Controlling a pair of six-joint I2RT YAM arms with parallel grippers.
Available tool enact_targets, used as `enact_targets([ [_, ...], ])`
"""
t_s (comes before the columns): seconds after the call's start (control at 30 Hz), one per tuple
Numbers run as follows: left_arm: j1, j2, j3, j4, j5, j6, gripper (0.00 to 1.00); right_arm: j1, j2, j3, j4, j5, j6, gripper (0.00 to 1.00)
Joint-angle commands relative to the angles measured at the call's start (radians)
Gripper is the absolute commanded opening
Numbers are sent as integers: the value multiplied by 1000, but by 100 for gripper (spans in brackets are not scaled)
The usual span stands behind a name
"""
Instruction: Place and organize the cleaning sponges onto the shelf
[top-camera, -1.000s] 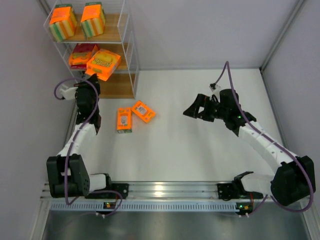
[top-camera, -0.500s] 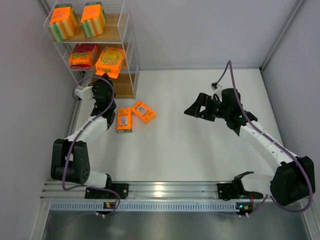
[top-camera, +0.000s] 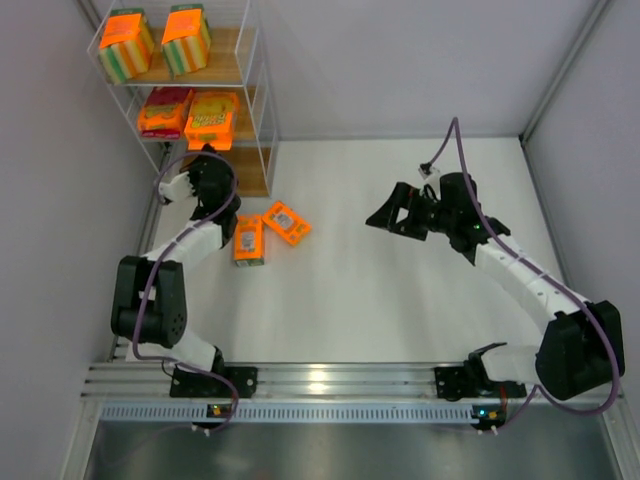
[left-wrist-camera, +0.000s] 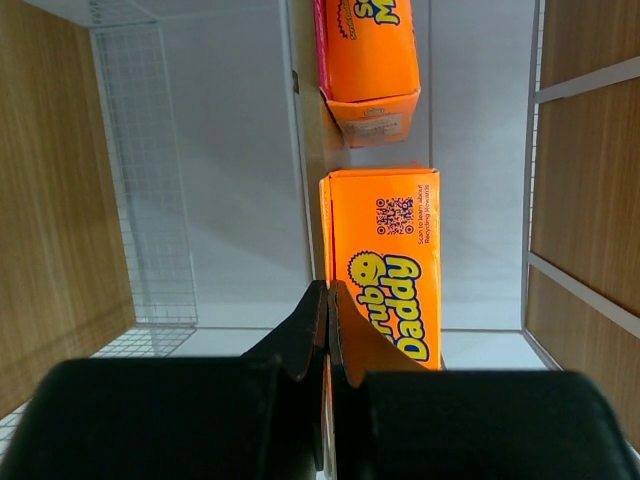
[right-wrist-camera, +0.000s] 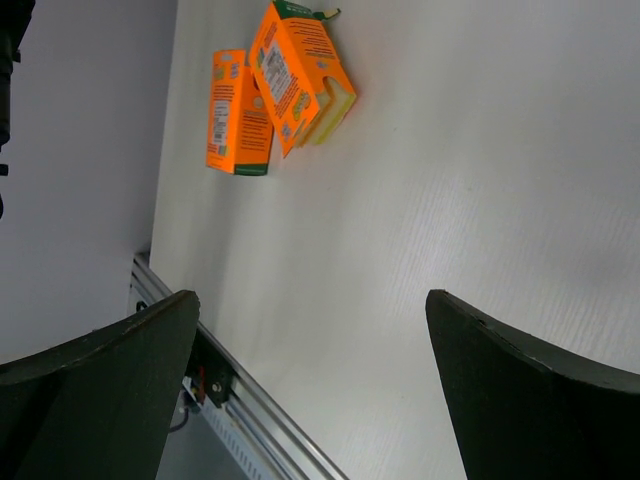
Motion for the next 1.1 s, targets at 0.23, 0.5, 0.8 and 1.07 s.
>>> enact_targets([
  [0.23, -3, 76, 93, 40, -55, -46, 0, -18, 0, 65, 40, 16, 4, 99],
  [0.5, 12, 117, 173, 40, -11, 12, 0, -17, -18, 50, 34, 34, 7, 99],
  [0.8, 40, 104, 168, 40, 35, 50, 0, -17, -18, 40, 54, 37, 19, 99],
  [1.07, 50, 50, 118, 37, 29, 80, 25, -15, -29, 36, 55, 25, 19, 99],
])
